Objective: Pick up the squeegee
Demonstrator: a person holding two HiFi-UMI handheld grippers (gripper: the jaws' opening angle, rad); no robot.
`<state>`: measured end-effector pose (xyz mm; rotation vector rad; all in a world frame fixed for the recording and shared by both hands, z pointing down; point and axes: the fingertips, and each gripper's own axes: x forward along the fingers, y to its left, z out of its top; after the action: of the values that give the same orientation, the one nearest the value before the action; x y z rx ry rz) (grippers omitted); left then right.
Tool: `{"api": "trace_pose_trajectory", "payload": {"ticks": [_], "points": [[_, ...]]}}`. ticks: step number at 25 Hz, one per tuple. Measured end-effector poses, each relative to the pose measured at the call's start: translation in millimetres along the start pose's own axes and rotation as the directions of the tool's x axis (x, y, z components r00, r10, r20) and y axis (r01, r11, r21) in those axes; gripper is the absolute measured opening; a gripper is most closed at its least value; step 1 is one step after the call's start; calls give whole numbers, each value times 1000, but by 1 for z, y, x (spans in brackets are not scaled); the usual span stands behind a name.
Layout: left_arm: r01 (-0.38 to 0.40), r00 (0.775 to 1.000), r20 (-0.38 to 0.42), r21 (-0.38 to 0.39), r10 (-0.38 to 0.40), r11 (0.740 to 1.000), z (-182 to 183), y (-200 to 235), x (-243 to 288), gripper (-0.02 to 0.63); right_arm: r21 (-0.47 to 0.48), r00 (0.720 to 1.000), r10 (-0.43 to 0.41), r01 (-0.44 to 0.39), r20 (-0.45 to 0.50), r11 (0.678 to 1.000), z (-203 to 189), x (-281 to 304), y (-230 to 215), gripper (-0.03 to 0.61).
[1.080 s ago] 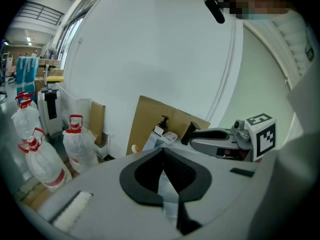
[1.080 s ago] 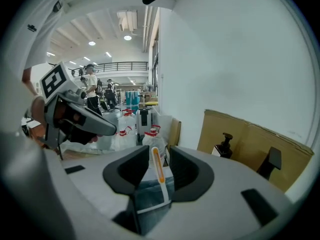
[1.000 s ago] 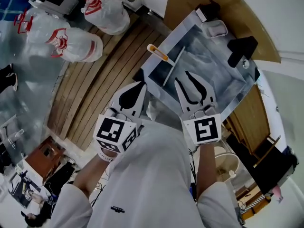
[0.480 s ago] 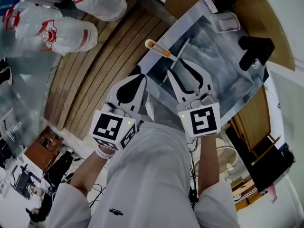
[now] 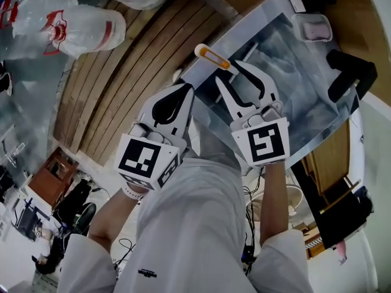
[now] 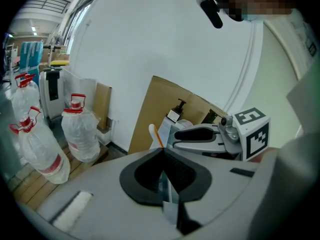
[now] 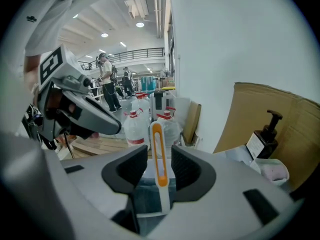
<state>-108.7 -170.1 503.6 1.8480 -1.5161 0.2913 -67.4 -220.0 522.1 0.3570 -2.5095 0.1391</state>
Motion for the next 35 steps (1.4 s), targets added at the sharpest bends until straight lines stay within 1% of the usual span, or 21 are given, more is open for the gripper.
{"api": "trace_pose_trajectory", "payload": {"ticks": [3,7,9,13,19,28,31,35], "points": [[-5,1000,-3,-15,5,1000,-5,7,6,5,-14,1000,23,-23,-17,1000,-8,16,1,120],[-12,1000,-15,-26,12,1000,-17,16,14,5,-57,998,50,-52,-27,997,-16,33,2,121],[-19,1000,-23,-37,18,999,-23,20,14,5,-57,997,62,-65,-47,996,-22,38,4,121],[-33,999,-20,-45,32,998,-26,32,15,5,-93,996,49,-56,-80,994,-29,51,1,115],[-30,999,-19,-43,29,999,-24,34,7,5,-143,993,47,-62,-108,988,-33,52,4,107],[6,1000,-12,-6,-6,1000,-8,14,-12,5,-160,995,2,-19,-104,987,-23,25,11,106],[24,1000,-7,14,-24,1000,-1,4,-17,5,-155,993,-36,19,-108,988,-21,10,7,106],[49,999,1,41,-49,998,7,-10,-25,5,-138,994,-82,72,-71,988,-9,-14,4,106]]}}
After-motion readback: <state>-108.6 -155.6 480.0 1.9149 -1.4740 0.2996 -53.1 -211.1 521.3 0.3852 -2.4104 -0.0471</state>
